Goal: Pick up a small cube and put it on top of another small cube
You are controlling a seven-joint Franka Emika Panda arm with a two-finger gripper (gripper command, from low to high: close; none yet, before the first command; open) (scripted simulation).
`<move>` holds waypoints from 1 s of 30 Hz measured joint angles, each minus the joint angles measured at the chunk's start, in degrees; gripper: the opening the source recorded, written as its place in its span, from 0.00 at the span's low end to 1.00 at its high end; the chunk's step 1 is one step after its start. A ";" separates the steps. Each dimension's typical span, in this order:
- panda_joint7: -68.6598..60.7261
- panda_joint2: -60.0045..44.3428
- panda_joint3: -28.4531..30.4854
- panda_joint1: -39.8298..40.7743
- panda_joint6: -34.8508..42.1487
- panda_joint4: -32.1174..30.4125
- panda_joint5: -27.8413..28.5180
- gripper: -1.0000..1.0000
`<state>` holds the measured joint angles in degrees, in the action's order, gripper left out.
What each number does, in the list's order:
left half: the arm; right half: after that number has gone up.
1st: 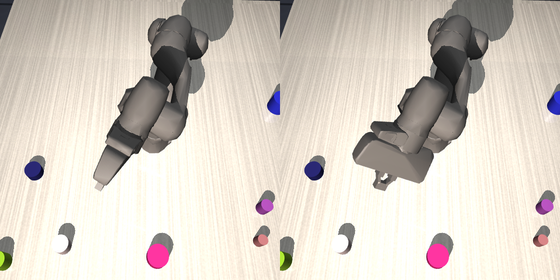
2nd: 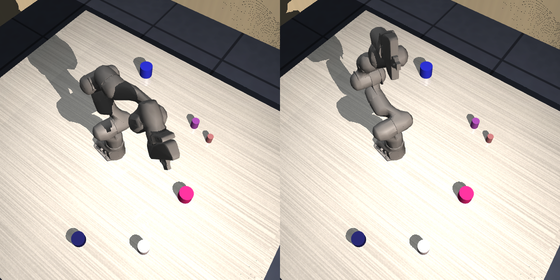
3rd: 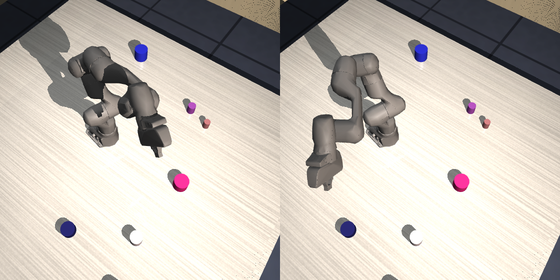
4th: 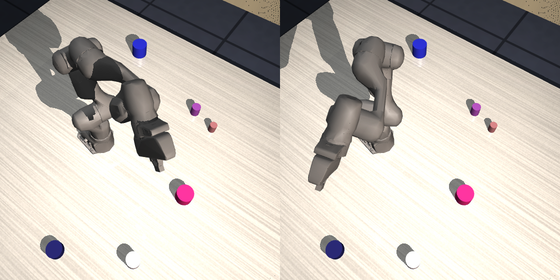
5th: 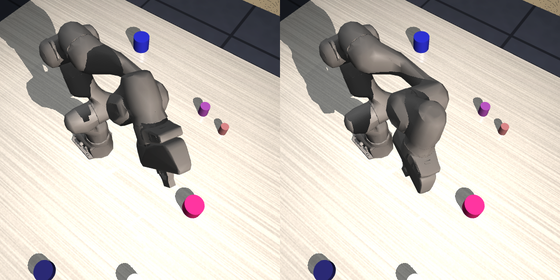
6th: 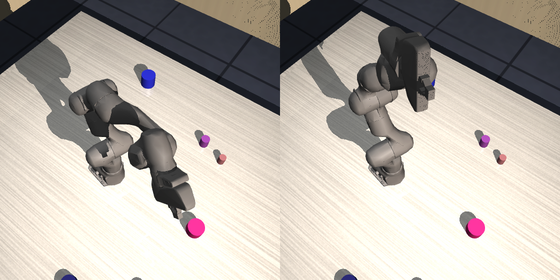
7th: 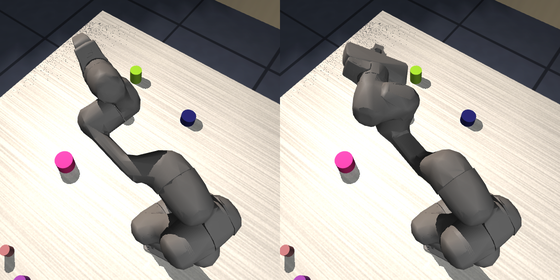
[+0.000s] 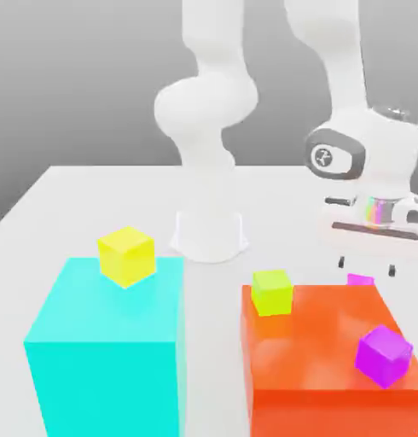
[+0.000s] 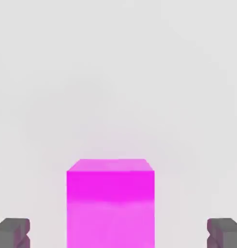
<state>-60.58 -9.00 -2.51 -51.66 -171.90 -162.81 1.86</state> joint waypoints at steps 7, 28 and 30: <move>0.52 -5.85 1.62 -1.35 -4.65 1.02 0.82 0.00; -15.12 19.58 14.44 12.09 30.78 11.84 3.95 0.00; -19.05 21.97 17.84 15.18 35.85 14.79 5.39 0.00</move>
<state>-79.63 12.97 15.32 -36.48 -136.05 -148.02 7.26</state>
